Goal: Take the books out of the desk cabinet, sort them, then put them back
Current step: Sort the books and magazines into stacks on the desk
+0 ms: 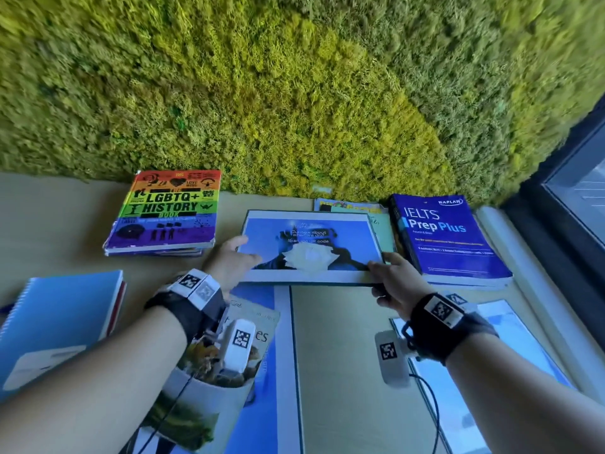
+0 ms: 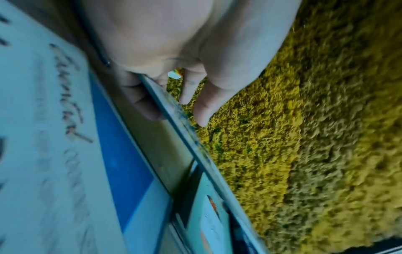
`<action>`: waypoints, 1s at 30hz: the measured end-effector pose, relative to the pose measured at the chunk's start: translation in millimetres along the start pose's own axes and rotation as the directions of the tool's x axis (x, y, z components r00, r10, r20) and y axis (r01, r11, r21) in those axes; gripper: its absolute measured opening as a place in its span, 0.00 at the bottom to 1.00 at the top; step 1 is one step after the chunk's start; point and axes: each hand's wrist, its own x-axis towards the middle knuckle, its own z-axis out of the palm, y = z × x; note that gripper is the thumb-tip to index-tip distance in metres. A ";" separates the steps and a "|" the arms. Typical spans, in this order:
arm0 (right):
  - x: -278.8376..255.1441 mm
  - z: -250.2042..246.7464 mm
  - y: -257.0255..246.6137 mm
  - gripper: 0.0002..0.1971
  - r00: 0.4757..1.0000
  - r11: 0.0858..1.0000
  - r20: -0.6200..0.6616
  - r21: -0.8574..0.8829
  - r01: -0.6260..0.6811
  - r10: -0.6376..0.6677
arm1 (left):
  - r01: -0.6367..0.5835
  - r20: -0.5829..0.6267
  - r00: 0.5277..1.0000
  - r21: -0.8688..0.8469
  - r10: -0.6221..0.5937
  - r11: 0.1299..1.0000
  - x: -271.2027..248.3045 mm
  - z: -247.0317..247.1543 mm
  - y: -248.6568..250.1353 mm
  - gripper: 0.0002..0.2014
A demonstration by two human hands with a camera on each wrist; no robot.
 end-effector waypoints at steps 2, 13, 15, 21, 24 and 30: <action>14.2 9.0 -11.6 0.04 1.000 0.997 0.017 -0.073 -0.019 0.021 | -0.016 -0.020 1.000 0.115 0.019 0.993 17.4 -4.2 8.1 0.31; 72.0 56.4 -16.3 0.03 0.999 0.996 0.026 -0.081 -0.033 0.035 | -0.074 0.066 0.997 0.426 0.051 0.902 30.8 -14.5 9.2 0.36; 71.7 64.9 -14.3 0.05 0.998 0.993 0.046 -0.111 -0.028 0.033 | -0.177 0.037 0.982 0.515 0.185 0.838 25.5 -15.1 4.7 0.30; 79.2 80.7 -10.6 0.23 1.000 0.986 0.005 -0.165 -0.025 0.026 | -0.178 0.036 0.961 0.839 0.273 0.514 40.3 -32.0 17.5 0.23; 78.3 89.9 -9.2 0.28 1.000 0.987 0.021 -0.160 0.005 -0.001 | -0.063 0.032 0.995 0.933 0.093 0.353 56.1 -48.2 19.7 0.22; 78.0 94.9 -2.4 0.22 0.997 0.972 0.063 -0.230 0.056 -0.042 | 0.004 0.004 0.997 0.994 -0.076 0.105 75.0 -49.7 9.0 0.24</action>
